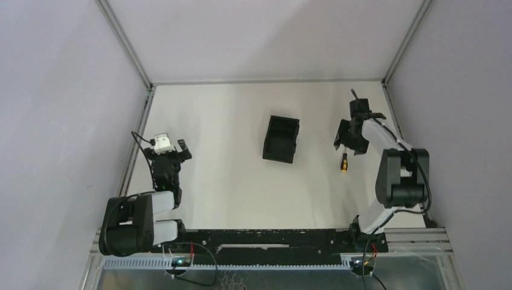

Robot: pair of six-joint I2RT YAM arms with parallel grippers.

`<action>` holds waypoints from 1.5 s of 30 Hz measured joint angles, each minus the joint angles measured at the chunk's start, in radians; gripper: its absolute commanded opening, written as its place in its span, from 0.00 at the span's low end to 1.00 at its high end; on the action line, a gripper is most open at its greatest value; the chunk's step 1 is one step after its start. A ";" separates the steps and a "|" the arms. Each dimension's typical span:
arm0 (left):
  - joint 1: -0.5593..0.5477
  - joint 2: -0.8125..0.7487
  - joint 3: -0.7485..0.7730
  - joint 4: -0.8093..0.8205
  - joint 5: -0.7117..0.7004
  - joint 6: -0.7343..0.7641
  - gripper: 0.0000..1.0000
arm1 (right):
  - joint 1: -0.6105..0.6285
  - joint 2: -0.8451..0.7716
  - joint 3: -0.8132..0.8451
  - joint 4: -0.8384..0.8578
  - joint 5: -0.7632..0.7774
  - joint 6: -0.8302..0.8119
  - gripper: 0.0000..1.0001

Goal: Put the screwdriver in the bin

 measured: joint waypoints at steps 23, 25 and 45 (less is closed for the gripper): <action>0.000 0.000 0.000 0.000 0.000 0.000 1.00 | 0.000 0.232 0.321 -0.297 0.013 -0.093 0.00; 0.000 0.000 0.000 0.000 0.000 0.000 1.00 | 0.000 0.232 0.470 -0.398 0.009 -0.097 0.00; 0.000 0.000 0.000 0.000 0.000 0.000 1.00 | 0.431 0.331 0.684 -0.482 -0.048 0.000 0.00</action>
